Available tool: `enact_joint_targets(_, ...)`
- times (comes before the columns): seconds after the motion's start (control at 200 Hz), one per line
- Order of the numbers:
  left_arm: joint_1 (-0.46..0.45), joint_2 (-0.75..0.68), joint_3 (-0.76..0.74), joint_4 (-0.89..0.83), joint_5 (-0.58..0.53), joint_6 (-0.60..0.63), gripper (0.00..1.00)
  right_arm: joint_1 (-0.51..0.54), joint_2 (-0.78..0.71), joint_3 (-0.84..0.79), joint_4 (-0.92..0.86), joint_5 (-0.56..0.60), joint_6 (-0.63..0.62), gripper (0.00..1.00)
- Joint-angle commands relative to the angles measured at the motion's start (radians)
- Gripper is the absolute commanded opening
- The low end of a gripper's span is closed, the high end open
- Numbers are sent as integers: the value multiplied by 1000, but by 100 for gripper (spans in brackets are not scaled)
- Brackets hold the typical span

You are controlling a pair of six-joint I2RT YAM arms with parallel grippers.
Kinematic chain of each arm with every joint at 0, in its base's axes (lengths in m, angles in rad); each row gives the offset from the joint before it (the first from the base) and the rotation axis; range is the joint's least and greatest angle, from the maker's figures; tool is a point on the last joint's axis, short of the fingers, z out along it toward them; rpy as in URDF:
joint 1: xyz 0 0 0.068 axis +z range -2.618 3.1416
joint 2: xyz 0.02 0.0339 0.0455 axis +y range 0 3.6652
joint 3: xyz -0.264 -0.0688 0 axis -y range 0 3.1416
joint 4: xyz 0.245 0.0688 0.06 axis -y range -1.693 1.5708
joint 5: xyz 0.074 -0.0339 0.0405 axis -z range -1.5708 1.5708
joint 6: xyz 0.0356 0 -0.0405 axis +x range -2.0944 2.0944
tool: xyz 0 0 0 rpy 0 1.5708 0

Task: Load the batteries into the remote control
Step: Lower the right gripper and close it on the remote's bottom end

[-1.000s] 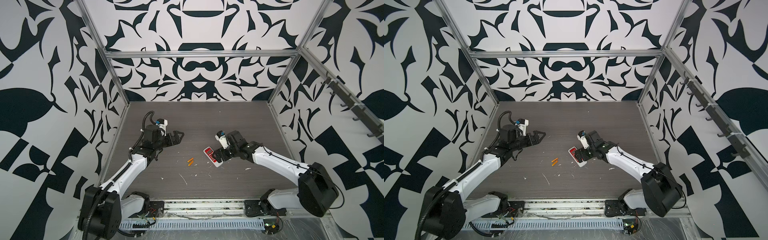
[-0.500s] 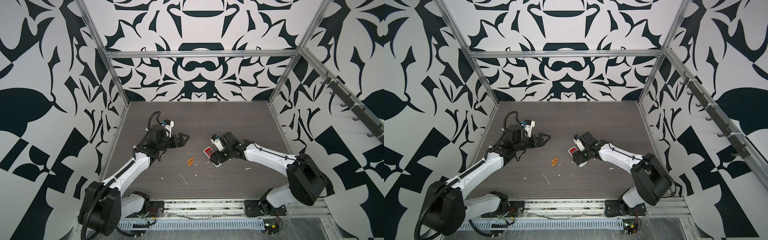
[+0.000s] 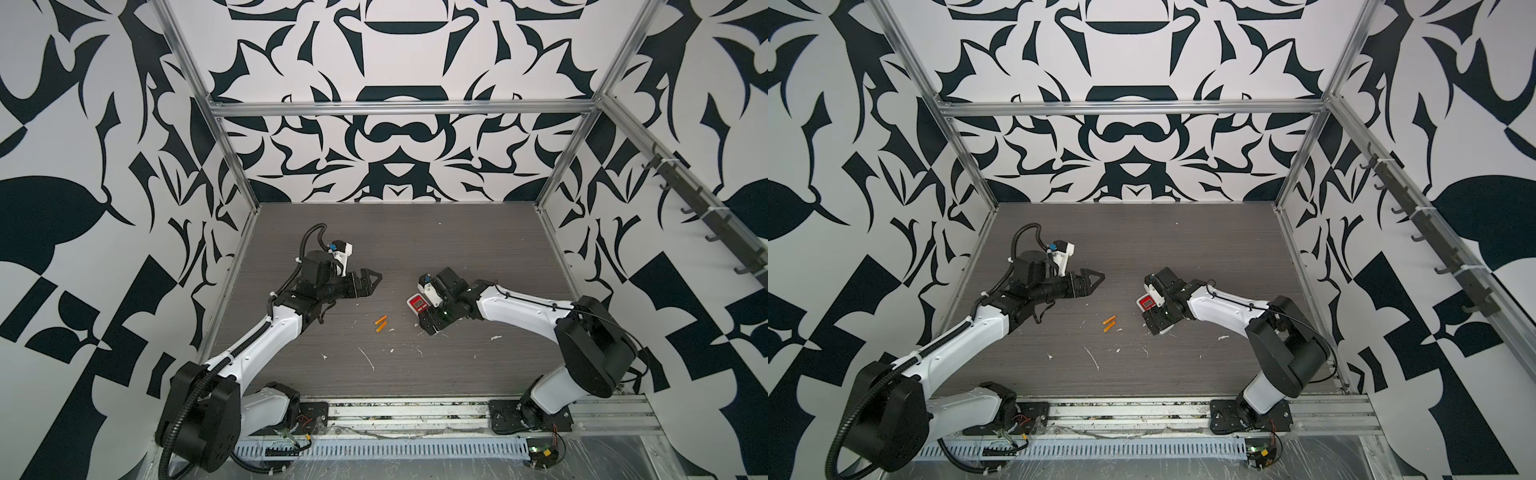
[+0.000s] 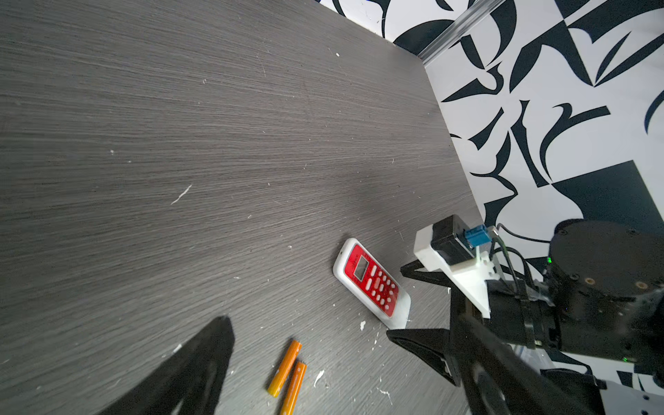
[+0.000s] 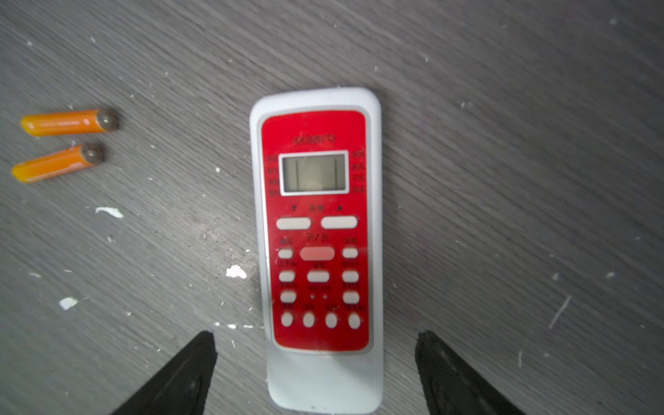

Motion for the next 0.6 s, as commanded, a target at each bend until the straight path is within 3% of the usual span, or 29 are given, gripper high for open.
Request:
enact_joint_targets(0.0, -9, -3, 27, -17, -11, 17, 99, 8, -2, 46, -24, 32, -6, 91)
enact_joint_targets(0.595, -29, -80, 28, -53, -24, 20, 99, 31, 70, 93, -65, 76, 4, 91)
